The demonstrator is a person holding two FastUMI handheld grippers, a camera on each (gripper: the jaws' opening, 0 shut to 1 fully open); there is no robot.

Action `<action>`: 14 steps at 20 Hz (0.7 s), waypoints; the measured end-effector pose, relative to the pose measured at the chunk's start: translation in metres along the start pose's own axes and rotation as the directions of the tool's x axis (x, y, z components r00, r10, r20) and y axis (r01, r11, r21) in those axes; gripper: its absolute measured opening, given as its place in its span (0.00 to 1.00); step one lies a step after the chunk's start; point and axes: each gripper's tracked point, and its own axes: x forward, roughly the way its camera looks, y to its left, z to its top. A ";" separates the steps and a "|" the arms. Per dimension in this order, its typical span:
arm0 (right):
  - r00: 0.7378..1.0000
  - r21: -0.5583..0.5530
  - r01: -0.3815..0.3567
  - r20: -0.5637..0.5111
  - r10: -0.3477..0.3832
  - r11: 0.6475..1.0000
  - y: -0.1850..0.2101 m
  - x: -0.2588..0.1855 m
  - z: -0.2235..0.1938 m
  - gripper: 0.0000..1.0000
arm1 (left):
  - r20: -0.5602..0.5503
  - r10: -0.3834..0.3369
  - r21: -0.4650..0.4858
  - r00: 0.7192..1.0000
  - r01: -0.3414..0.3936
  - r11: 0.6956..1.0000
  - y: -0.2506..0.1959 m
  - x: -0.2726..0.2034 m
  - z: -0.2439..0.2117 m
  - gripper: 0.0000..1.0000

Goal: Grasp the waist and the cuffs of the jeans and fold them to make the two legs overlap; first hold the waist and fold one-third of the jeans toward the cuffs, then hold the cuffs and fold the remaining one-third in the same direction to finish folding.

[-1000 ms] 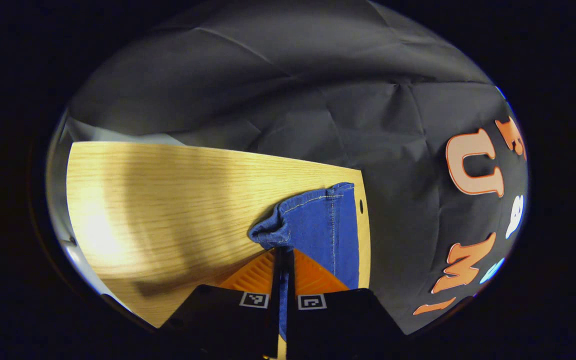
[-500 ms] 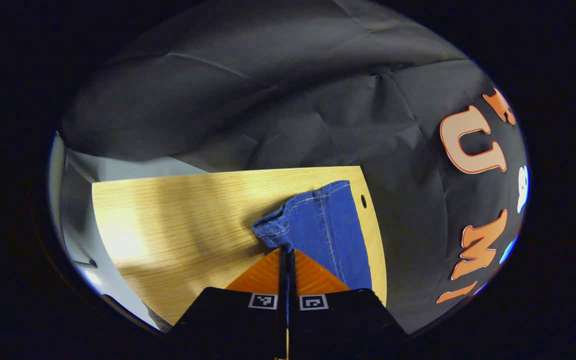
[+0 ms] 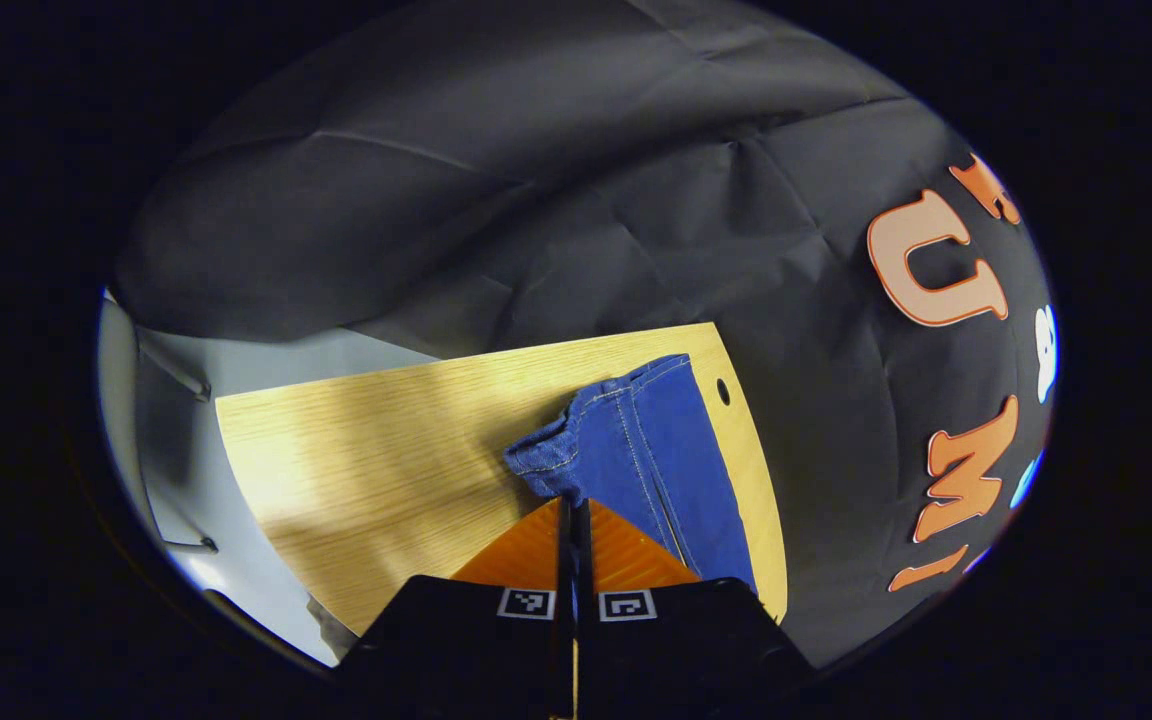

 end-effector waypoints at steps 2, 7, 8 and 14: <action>1.000 0.011 -0.015 0.006 0.015 1.000 0.006 -0.006 0.001 0.05 | -0.007 0.000 0.021 1.000 0.001 1.000 -0.010 -0.003 0.001 0.02; 0.999 0.030 -0.015 0.042 0.013 0.999 0.029 -0.017 0.007 0.05 | -0.016 -0.047 0.068 0.999 0.048 0.997 -0.060 -0.008 0.019 0.02; 0.998 0.042 -0.033 0.058 0.030 0.999 0.040 -0.019 0.010 0.05 | -0.009 -0.058 0.074 0.998 0.059 0.996 -0.072 -0.008 0.026 0.02; 0.994 0.063 -0.029 0.109 0.022 0.998 0.090 -0.016 0.019 0.05 | -0.095 -0.077 0.108 0.992 0.087 0.990 -0.126 0.026 0.048 0.02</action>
